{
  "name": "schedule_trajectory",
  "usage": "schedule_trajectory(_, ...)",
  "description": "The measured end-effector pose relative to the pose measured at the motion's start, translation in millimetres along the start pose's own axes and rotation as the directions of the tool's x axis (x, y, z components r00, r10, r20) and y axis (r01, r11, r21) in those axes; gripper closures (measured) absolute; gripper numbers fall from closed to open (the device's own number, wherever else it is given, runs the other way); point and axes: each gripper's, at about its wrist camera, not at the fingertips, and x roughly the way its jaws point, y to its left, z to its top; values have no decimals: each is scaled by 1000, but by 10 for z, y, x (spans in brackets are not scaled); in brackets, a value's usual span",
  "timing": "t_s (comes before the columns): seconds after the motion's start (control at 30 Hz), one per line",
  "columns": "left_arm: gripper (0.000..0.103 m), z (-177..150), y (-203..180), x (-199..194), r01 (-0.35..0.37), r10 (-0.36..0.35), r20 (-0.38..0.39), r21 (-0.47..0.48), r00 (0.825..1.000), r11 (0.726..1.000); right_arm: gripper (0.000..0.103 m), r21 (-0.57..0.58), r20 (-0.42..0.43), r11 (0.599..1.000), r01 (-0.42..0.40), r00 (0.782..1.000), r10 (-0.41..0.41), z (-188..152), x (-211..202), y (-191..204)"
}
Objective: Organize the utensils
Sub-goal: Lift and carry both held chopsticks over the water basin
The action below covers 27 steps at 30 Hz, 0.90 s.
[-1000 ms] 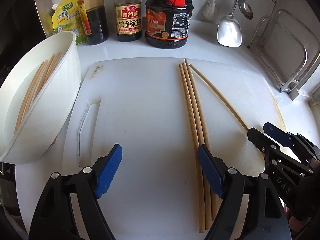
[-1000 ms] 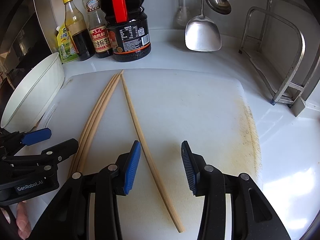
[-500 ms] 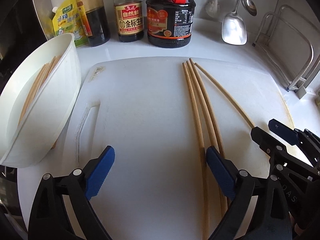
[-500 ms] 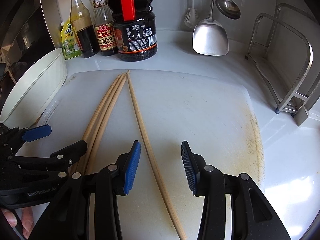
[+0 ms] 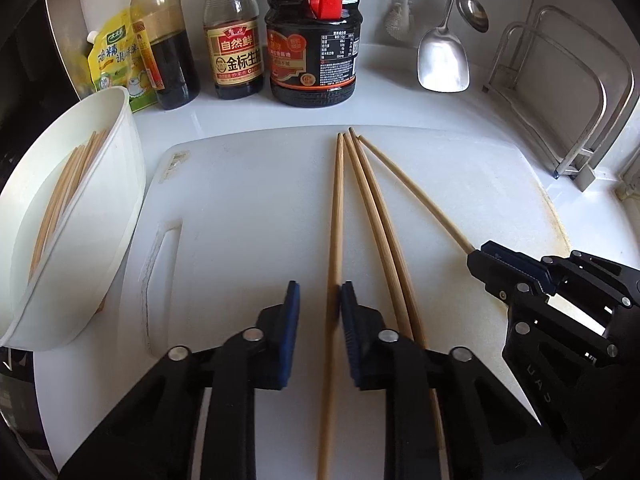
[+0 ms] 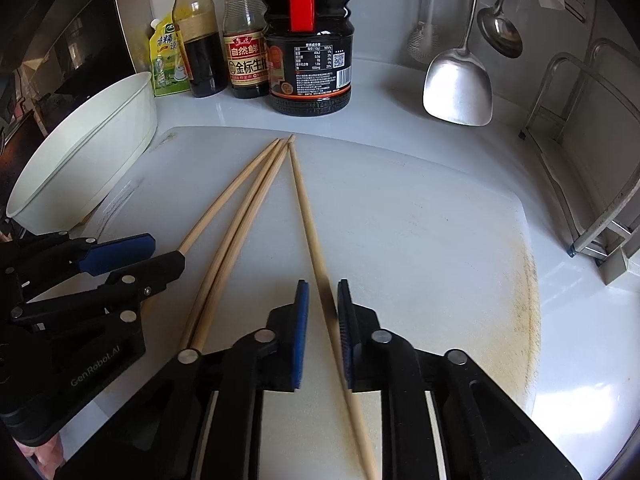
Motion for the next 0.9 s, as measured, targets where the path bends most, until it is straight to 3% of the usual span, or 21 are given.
schedule_trajectory(0.07, 96, 9, 11, 1, 8, -8, -7, -1, 1000, 1000, 96, 7, -3, 1000, -9, 1000, 9, 8, -4, 0)
schedule_trajectory(0.23, 96, 15, 88, -31, 38, -39, -30, -29, 999, 999, 97, 60, -9, 998, -28, 1000, 29, 5, -59, -36)
schedule_trajectory(0.47, 96, 56, 329, -393, 85, -85, 13, -37, 996, 996, 96, 146, 29, 987, -64, 998, 61, 106, -391, 4)
schedule_trajectory(0.67, 96, 69, 849, -782, 76, -72, 59, -77, 996, 994, 96, 120, 97, 988, -103, 991, 91, 426, -695, 411)
schedule_trajectory(0.9, 96, 194, 1730, -1148, 0, 18, 117, -152, 993, 988, 96, 24, 148, 981, -195, 971, 189, 950, -698, 1210)
